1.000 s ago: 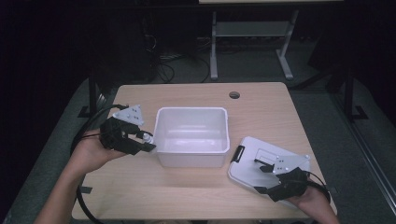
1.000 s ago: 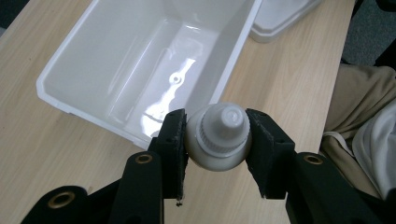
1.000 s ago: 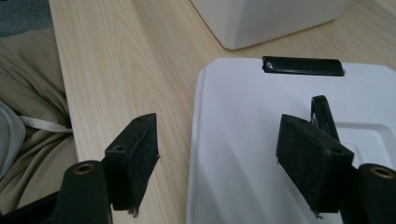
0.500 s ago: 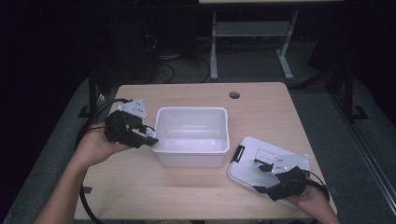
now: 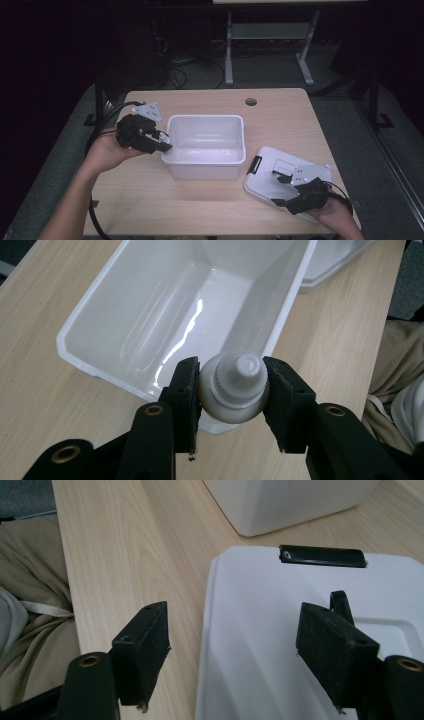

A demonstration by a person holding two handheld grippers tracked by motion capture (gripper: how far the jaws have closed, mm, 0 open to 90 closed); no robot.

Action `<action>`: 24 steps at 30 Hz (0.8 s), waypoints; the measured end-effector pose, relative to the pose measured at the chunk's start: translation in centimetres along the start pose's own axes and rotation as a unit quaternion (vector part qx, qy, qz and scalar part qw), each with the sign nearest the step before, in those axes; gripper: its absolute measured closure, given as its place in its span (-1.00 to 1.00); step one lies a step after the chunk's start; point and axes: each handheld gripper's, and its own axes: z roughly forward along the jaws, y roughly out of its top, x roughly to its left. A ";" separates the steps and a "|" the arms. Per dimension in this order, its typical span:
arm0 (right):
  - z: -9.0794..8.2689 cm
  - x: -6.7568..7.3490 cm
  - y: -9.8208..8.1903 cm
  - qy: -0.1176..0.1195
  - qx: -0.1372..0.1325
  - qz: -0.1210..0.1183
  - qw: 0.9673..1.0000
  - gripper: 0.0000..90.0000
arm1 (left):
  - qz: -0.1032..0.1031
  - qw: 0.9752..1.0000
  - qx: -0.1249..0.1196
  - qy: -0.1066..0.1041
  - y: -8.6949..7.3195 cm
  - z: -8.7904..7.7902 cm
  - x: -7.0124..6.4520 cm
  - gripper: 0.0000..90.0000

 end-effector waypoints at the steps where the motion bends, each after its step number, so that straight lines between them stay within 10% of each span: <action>1: 0.0 0.0 0.0 0.000 0.000 0.001 1.000 -0.36 | 0.002 1.000 0.002 0.000 0.1 0.0 0.1 0.33; 24: -0.3 -0.1 -0.1 -0.002 -0.003 -0.003 1.000 -0.36 | -0.001 1.000 0.013 0.002 0.7 1.3 0.9 0.33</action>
